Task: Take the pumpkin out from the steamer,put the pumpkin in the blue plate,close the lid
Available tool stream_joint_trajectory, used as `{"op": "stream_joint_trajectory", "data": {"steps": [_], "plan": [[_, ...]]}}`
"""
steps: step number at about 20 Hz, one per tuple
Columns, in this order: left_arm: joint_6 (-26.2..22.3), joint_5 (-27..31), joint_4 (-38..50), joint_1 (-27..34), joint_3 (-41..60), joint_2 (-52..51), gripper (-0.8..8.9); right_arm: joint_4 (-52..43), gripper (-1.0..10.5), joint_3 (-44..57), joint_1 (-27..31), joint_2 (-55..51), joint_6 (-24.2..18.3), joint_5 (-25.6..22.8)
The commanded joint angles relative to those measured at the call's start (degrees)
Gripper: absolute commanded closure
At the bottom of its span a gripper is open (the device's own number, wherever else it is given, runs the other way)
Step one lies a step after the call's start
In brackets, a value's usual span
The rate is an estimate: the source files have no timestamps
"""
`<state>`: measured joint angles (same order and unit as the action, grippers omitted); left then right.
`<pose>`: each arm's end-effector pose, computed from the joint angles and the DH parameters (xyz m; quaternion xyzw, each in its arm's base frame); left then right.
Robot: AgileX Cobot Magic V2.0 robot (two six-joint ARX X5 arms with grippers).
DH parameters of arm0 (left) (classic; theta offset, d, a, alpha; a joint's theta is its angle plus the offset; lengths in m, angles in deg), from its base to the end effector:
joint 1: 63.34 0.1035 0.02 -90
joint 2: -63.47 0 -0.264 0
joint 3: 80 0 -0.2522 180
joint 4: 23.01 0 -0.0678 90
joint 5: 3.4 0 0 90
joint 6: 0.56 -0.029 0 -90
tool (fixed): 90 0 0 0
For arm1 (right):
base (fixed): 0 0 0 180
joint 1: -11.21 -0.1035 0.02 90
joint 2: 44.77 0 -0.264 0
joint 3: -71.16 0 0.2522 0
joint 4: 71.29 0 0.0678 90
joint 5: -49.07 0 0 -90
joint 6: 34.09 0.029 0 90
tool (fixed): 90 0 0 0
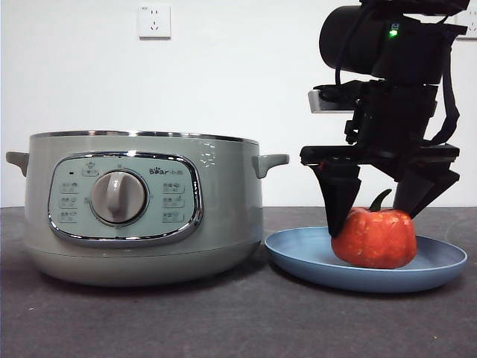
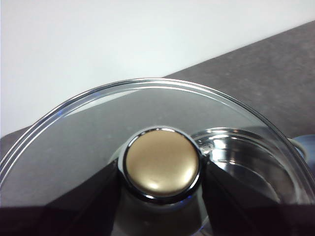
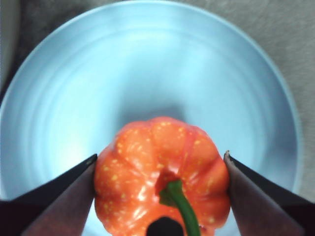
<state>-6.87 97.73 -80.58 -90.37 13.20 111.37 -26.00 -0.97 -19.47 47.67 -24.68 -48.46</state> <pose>0.1188 -0.0543 0.4269 0.1067 0.1456 -0.1447 0.9729 0.2665 0.1537 0.1918 -0.1092 0.5240 0.1261 0.8352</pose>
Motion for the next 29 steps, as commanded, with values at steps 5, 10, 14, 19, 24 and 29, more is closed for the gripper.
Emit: {"op": "stream_joint_trajectory", "data": {"steps": [5,10,14,19,24,29], "plan": [[0.6,-1.0,2.6,0.0,-0.5,-0.6,8.22,-0.2,3.3,0.5,0.0,0.5,0.6,1.6],[0.6,-1.1,2.5,0.0,-0.5,-0.6,8.22,-0.5,3.5,0.5,-0.2,-0.1,1.2,1.6],[0.8,-3.1,2.7,0.0,-0.5,1.0,8.22,-0.1,3.5,0.5,-0.2,-6.7,1.2,1.6],[2.3,-7.5,6.3,0.0,-0.5,7.3,8.22,0.5,3.5,0.5,-0.1,-20.9,1.7,1.6],[3.5,-8.5,10.3,0.0,1.0,13.7,8.22,0.7,3.5,0.5,-0.1,-33.4,1.7,1.6],[6.3,-9.6,20.2,-0.9,9.9,15.0,8.22,0.8,3.5,0.5,-0.1,-42.7,3.2,1.5]]}}
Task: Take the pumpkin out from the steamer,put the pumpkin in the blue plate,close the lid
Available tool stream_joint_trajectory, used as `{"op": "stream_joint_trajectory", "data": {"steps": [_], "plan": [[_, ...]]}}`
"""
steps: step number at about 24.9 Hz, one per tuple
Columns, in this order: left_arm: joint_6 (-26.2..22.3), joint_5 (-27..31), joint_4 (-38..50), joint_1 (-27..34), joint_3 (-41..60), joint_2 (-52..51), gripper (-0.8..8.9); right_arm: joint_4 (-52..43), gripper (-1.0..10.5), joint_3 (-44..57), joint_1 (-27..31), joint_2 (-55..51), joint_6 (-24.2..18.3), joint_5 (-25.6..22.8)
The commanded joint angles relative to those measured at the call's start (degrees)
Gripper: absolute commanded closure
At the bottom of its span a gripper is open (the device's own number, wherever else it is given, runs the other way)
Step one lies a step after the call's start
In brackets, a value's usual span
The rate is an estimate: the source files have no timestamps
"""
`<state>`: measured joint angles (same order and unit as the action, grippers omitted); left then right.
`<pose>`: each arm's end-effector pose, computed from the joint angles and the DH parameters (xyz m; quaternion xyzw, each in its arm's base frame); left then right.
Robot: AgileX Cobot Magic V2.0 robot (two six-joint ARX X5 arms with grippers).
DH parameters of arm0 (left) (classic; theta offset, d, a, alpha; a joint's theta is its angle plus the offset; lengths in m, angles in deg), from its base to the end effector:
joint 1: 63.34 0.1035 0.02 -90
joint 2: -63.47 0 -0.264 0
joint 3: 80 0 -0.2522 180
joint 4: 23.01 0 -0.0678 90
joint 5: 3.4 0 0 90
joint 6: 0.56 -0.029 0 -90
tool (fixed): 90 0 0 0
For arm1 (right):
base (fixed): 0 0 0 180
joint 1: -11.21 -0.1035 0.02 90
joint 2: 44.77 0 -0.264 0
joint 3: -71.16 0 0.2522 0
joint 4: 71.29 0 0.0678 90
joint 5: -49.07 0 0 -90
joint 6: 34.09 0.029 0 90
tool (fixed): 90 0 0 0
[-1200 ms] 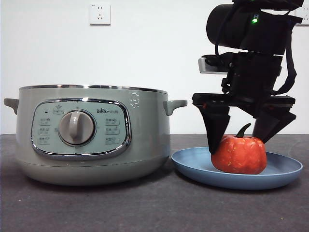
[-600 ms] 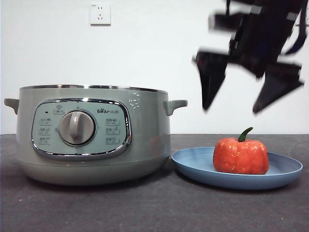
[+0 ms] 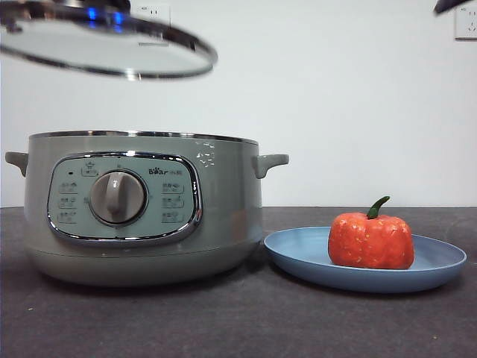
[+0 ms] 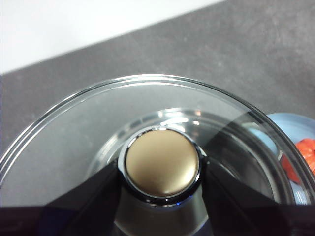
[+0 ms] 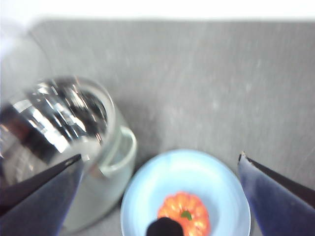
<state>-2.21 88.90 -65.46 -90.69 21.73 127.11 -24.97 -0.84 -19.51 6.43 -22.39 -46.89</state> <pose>0.2070 -0.1057 0.3586 0.0751 0.2293 -0.2138 0.9466 0.1542 0.0881 0.3572 0.0280 0.2299 0.1866 0.9547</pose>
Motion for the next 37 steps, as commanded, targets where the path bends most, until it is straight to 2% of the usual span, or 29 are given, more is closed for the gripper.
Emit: {"op": "stream_joint_trajectory", "data": {"steps": [1,13,29,37], "plan": [[1.9,-1.0,6.6,-0.8,2.9,-0.8,8.22,-0.2,3.5,0.3,-0.1,-2.6,0.9,-0.1],[1.9,-2.9,14.1,-1.7,5.6,4.5,8.22,1.1,3.5,0.3,-0.1,-6.8,2.9,-0.1],[1.9,-4.2,14.1,-1.9,5.6,12.2,8.22,2.4,3.5,0.3,-0.1,-6.9,2.9,-0.2],[1.0,-3.8,12.8,-1.9,5.6,12.4,8.22,2.4,3.5,0.3,-0.1,-6.9,2.9,-0.2]]}}
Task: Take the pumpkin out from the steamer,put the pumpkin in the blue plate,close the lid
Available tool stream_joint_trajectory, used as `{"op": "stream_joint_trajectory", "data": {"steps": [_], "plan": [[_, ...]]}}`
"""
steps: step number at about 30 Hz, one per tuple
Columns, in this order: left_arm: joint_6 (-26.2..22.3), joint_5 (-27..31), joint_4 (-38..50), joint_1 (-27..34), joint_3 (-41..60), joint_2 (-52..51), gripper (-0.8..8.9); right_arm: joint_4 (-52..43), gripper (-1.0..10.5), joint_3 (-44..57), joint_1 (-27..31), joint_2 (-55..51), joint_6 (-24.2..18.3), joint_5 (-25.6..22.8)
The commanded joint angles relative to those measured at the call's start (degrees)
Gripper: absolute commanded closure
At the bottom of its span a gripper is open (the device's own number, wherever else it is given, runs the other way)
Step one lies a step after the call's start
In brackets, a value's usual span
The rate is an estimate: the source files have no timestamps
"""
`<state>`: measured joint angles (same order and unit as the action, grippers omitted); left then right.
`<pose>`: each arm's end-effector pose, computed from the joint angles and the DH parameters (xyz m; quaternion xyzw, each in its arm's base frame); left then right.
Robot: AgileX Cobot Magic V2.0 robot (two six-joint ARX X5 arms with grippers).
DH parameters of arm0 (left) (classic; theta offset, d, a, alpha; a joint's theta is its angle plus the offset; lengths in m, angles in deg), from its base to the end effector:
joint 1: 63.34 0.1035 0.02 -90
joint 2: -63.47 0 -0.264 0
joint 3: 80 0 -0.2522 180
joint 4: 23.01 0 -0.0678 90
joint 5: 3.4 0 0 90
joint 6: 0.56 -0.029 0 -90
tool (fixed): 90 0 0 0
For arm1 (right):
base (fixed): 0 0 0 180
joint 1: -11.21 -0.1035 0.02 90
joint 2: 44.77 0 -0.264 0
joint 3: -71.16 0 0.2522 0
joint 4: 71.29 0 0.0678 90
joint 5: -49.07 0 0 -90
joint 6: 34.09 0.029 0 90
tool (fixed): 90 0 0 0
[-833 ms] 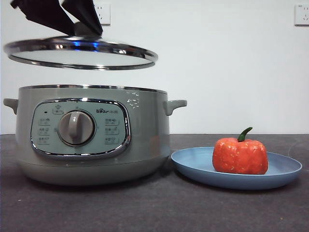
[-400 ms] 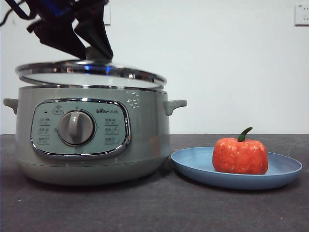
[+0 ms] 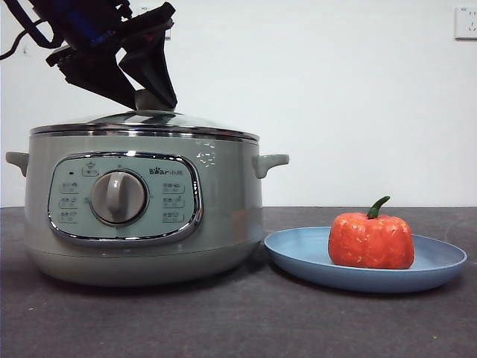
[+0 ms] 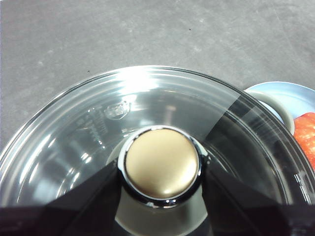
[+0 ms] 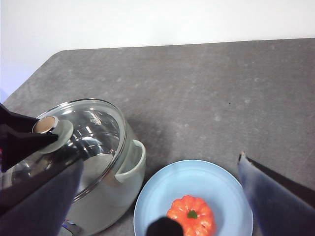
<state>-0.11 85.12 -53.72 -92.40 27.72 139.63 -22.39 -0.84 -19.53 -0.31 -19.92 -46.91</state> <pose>0.2515 -0.1406 0.2878 0.0672 0.2897 -0.2503 0.9213 0.1263 0.0716 0.3698 0.0605 0.2005 0.1874 0.9597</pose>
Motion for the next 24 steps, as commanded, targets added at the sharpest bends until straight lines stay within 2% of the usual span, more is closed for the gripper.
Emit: {"op": "stream_joint_trajectory", "data": {"steps": [1,5,6,8,10,18,24], "plan": [[-1.0,0.0,1.0,-0.2,-0.4,-0.2,8.22,-0.2,3.5,0.3,-0.1,-0.1,0.4,-0.1],[-1.0,-0.1,0.0,-0.2,-0.4,-0.2,7.98,0.0,3.5,0.3,-0.1,-0.1,0.4,-0.1],[-1.0,0.0,-0.3,-0.2,-0.4,-0.2,7.53,0.0,3.5,0.3,-0.1,-0.1,0.4,-0.1],[-1.0,0.0,-0.3,-0.2,-0.4,-0.2,5.77,0.1,3.5,0.3,-0.1,-0.1,0.3,-0.1],[-1.0,0.0,-0.3,-0.2,-0.5,-0.2,4.65,0.2,3.5,0.3,-0.1,-0.1,0.3,-0.1],[-0.8,0.0,-2.3,-0.2,-2.0,-1.8,4.59,2.1,3.5,0.3,-0.1,-0.1,0.3,-0.1],[-0.6,-0.2,-10.8,-0.2,-5.0,-4.9,4.68,3.6,3.5,0.3,-0.1,-0.1,-0.7,-0.1]]}}
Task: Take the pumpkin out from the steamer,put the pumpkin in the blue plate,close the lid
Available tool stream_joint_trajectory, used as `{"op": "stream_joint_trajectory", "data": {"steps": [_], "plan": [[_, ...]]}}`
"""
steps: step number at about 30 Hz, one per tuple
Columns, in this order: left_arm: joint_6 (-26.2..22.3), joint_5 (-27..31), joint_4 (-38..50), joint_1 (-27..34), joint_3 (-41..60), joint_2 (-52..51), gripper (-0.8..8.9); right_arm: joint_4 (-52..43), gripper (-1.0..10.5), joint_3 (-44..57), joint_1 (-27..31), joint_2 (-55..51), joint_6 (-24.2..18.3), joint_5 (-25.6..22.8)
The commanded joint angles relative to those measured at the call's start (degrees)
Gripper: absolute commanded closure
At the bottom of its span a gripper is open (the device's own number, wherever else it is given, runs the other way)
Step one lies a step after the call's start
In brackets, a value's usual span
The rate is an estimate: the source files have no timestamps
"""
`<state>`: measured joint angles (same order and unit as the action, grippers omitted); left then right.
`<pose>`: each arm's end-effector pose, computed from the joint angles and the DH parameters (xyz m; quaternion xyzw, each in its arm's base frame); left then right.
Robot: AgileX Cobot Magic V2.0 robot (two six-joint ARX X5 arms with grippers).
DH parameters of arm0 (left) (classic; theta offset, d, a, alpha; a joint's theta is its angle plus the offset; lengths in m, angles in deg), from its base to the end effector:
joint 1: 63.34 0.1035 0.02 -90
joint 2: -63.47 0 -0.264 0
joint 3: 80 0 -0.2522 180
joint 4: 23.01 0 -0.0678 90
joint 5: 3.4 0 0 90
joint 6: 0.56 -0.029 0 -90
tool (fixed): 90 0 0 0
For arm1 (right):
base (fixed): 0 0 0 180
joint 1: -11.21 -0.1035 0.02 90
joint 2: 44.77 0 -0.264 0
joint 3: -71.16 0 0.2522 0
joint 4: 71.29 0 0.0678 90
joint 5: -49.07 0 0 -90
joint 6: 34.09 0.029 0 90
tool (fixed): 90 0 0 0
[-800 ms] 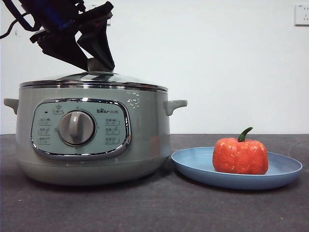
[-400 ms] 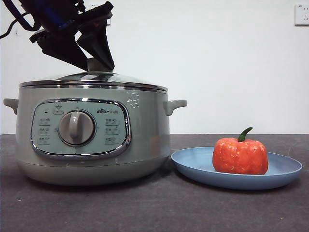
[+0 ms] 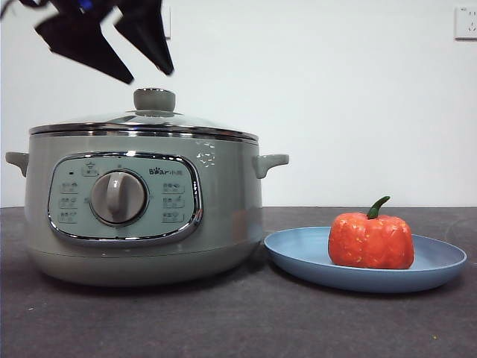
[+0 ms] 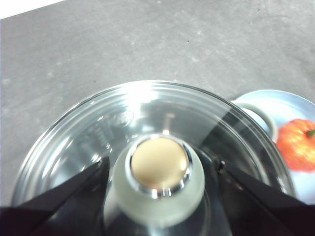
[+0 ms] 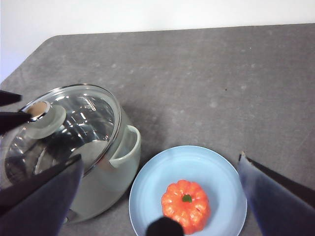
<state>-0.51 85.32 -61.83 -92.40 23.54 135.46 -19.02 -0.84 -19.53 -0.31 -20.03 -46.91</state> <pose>0.2355 -0.1316 0.3196 0.0705 0.2868 -0.2499 0.9221 0.1244 0.0705 0.3646 0.0498 0.2273 0.1830 0.9552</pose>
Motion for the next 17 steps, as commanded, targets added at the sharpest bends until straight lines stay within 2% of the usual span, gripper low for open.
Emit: {"op": "stream_joint_trajectory", "data": {"steps": [1,4,7,9,10,11,14,17], "plan": [[-0.2,-0.5,-4.9,-0.2,-1.6,-1.2,4.68,0.5,3.5,0.3,-0.1,-0.1,-0.8,-0.1],[-0.2,-0.6,-11.1,-0.2,-3.0,-2.9,4.72,1.0,3.7,0.3,-0.1,-0.1,-2.6,-0.1],[-0.2,-1.9,-15.6,-0.2,-3.2,-5.1,5.01,1.1,5.6,0.3,-0.1,-0.1,-5.3,-0.1],[-0.3,-4.3,-18.9,-0.3,-3.2,-7.1,6.63,1.5,7.7,0.3,-0.1,-0.2,-7.3,0.0],[-0.3,-5.4,-20.3,-0.3,-3.2,-8.3,7.73,1.8,8.9,0.4,-0.1,-0.2,-7.9,0.0],[-0.4,-5.9,-21.6,-0.3,-3.2,-9.5,8.37,1.9,9.8,0.4,-0.1,-0.3,-8.3,-0.1],[-1.8,-5.3,-23.5,-0.7,-3.2,-13.6,8.22,1.5,9.6,1.7,-0.1,-1.6,-8.7,-0.4],[-2.1,-1.9,-22.9,-1.3,-2.1,-18.8,8.22,-2.3,9.6,5.8,-0.1,-5.4,-9.3,-0.4]]}}
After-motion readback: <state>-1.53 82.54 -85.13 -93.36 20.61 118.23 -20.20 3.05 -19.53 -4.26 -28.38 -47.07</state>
